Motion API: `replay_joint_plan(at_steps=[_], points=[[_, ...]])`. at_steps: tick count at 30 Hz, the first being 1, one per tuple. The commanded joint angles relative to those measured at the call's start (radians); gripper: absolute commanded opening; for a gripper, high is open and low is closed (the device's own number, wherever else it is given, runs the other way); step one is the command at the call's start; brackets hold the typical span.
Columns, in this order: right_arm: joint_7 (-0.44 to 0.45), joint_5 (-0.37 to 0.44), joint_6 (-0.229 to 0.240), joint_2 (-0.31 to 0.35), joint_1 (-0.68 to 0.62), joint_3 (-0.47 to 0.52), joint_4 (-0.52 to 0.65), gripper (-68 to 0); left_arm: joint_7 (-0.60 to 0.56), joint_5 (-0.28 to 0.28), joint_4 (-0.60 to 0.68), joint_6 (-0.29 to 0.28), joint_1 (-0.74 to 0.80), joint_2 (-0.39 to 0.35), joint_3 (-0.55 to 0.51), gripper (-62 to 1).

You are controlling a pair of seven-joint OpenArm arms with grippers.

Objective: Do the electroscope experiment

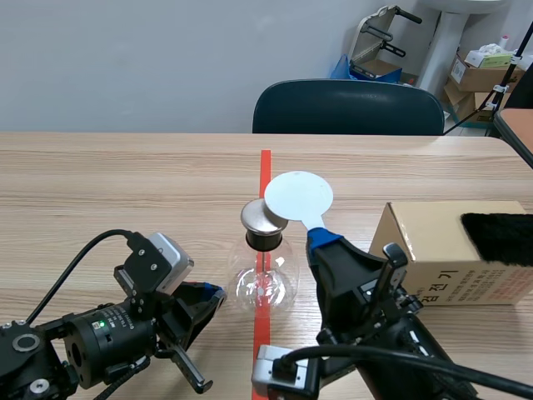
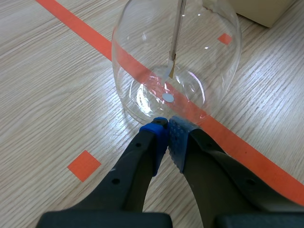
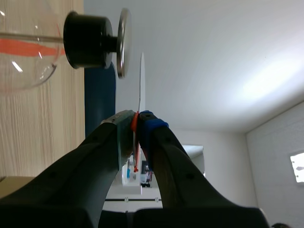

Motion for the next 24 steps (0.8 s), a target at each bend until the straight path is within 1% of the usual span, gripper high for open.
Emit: replay_joint_plan(at_steps=[1, 10, 14, 18, 24], points=[[-0.031, 0.000, -0.012, 0.005, 0.007, 0.004, 0.018, -66.7, -0.013, -0.007, 0.011, -0.002, -0.006, 0.008, 0.005, -56.8], [-0.230, 0.000, -0.012, 0.005, 0.007, 0.004, 0.018, -66.7, -0.013, -0.007, 0.011, -0.002, -0.006, 0.008, 0.005, -56.8], [-0.300, 0.000, -0.012, 0.005, 0.007, 0.004, 0.018, -66.7, -0.013, -0.007, 0.011, -0.002, -0.006, 0.008, 0.005, -56.8], [-0.334, 0.000, -0.012, 0.005, 0.007, 0.004, 0.018, -66.7, -0.013, -0.007, 0.011, -0.002, -0.006, 0.008, 0.005, -56.8], [-0.334, 0.000, -0.012, 0.005, 0.007, 0.004, 0.018, -66.7, -0.013, -0.007, 0.011, -0.002, -0.006, 0.008, 0.005, -56.8]])
